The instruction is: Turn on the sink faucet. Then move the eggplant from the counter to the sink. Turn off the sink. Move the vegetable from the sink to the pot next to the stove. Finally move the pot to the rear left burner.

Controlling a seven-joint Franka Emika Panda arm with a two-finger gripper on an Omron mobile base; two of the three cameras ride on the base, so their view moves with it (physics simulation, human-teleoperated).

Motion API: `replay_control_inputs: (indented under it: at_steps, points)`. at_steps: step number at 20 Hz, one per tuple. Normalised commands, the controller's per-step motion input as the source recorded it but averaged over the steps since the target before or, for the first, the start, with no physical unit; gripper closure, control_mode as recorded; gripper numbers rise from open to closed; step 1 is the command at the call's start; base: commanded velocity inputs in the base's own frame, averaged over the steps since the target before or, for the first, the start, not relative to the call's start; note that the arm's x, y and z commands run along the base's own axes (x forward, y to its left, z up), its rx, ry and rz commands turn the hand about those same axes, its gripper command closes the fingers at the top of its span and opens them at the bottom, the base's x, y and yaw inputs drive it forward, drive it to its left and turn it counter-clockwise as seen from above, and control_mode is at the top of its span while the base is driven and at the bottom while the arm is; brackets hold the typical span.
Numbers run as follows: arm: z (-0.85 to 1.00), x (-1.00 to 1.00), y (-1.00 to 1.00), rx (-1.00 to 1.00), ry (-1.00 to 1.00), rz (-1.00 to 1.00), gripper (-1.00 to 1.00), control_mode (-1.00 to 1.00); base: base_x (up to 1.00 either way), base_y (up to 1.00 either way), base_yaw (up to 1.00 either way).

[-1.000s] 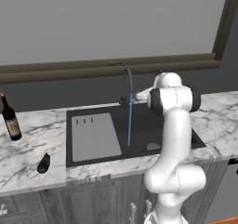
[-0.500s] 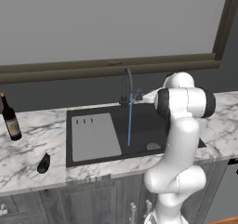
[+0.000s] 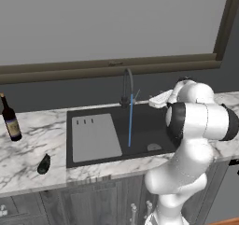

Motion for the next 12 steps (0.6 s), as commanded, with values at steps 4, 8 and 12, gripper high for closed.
replay_control_inputs:
  at_steps: [4, 8, 12]
  points:
    - [0.59, -0.83, 0.0, 0.0, -0.02, -0.06, -1.0, -1.0, 0.0, 0.0, 0.0]
    - [0.67, -0.72, 0.0, 0.0, 0.0, -0.07, -1.0, -1.0, 0.0, 0.0, 0.0]
    - [0.73, -0.68, 0.0, 0.0, 0.02, -0.06, -1.0, -1.0, 0.0, 0.0, 0.0]
